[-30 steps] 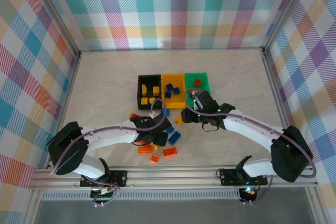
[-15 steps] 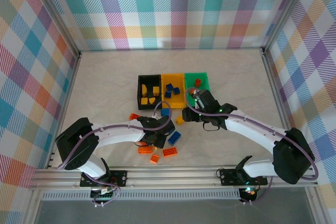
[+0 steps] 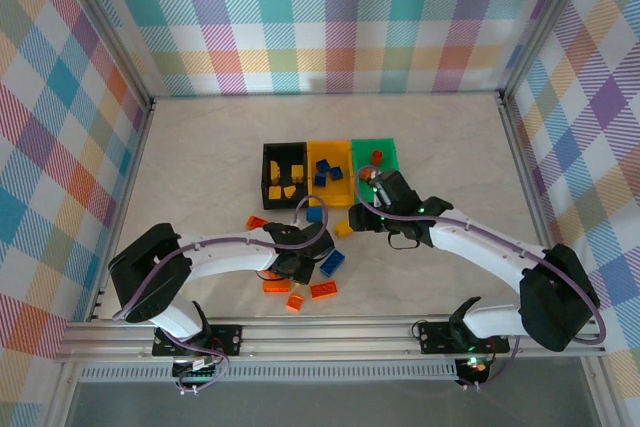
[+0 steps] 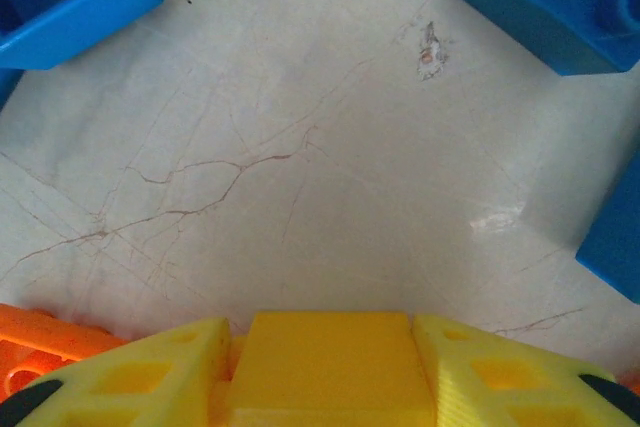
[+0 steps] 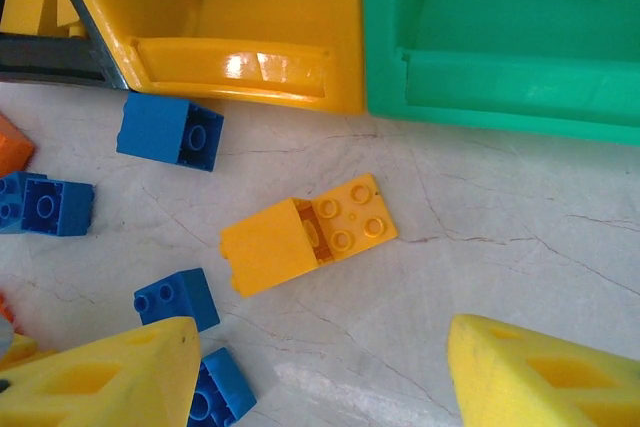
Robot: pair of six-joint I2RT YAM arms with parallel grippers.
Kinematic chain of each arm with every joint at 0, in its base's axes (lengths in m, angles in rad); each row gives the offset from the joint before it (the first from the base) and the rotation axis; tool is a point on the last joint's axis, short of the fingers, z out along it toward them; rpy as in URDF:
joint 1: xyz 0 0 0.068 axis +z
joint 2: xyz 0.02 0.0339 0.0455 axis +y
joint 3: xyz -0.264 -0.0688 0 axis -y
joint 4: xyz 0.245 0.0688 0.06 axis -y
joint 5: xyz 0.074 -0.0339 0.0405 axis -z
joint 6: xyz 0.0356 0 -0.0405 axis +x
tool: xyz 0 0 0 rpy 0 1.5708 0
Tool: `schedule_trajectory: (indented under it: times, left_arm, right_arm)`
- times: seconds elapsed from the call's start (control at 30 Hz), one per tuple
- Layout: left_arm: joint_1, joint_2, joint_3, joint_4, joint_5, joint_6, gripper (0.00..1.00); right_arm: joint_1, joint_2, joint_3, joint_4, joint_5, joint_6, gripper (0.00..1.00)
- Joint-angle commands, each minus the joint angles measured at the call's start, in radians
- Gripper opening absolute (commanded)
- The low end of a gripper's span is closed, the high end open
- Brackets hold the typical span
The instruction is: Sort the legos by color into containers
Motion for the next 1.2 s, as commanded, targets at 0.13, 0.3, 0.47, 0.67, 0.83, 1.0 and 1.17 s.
schedule_trajectory:
  times: [0.13, 0.3, 0.47, 0.67, 0.83, 1.0, 1.17]
  left_arm:
    - [0.014, -0.087, 0.069, -0.054, -0.028, -0.007, 0.37]
    - [0.106, -0.16, 0.164, -0.085, -0.081, 0.01, 0.35]
    - [0.293, -0.167, 0.284, -0.021, -0.089, 0.052, 0.35]
    - [0.455, 0.036, 0.451, 0.044, -0.105, 0.107, 0.33]
    - [0.504, 0.214, 0.57, 0.052, -0.119, 0.12, 0.34]
    - [0.519, 0.317, 0.623, 0.038, -0.126, 0.108, 0.42]
    - [0.518, 0.326, 0.647, 0.052, -0.093, 0.098, 0.72]
  right_arm:
    - [-0.007, -0.027, -0.001, 0.002, -0.007, 0.016, 0.67]
    - [-0.009, -0.04, 0.0, -0.001, -0.004, 0.006, 0.67]
    - [-0.012, -0.057, -0.01, 0.006, -0.006, 0.006, 0.67]
    - [-0.014, -0.041, -0.02, 0.025, -0.022, 0.005, 0.68]
    - [-0.018, -0.027, -0.015, 0.028, -0.029, -0.001, 0.68]
    - [-0.018, -0.022, 0.0, 0.037, -0.035, -0.011, 0.68]
    - [-0.019, -0.004, -0.005, 0.06, -0.062, -0.011, 0.72]
